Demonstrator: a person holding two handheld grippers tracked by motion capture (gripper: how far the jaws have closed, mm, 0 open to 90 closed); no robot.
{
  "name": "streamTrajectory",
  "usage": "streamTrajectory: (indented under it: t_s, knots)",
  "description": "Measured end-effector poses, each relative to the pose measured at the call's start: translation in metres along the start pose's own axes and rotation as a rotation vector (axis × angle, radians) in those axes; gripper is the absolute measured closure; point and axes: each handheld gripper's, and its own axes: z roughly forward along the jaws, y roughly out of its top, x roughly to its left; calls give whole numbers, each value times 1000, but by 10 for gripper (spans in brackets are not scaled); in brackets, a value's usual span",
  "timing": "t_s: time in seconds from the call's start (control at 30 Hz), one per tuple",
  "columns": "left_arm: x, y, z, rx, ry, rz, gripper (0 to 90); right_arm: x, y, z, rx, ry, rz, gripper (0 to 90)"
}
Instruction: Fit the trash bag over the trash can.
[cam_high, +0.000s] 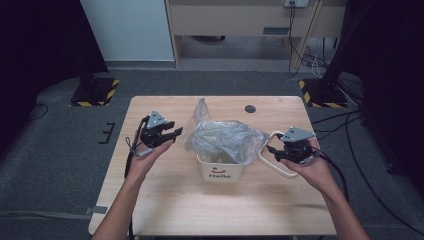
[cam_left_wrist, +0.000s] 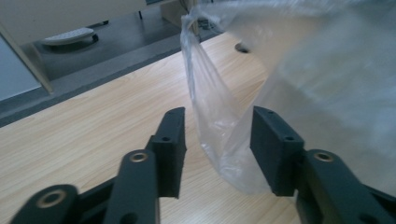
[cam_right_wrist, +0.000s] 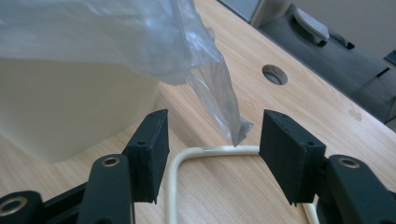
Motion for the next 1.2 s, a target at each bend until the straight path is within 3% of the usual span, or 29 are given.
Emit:
streamTrajectory:
  t_s: [0.3,0.37,0.47,0.53,0.63,0.8,1.0,1.1,1.2]
  knots:
    - [-18,33,-22,-65,-76,10,491,5,11,-25,-47,33,-14,470]
    - [-24,40,-22,-54,-95,23,491,6,13,-29,-56,41,-18,476]
    - [-28,47,-18,-37,-136,6,435,7,17,-33,-65,52,-22,476]
    - [-30,52,-15,-26,-135,16,397,8,21,-35,-67,61,-27,461]
    - [-31,59,-10,-22,-147,-3,341,9,28,-38,-71,81,-30,410]
    - [-32,66,5,32,-164,-17,286,10,40,-34,-82,139,-42,325]
    - [-35,59,20,94,-172,-15,313,13,43,-16,-70,194,-52,261]
    - [-36,53,26,118,-190,-13,375,15,43,-8,-67,224,-57,264]
    - [-37,48,29,122,-189,-11,459,16,43,0,-66,242,-68,380]
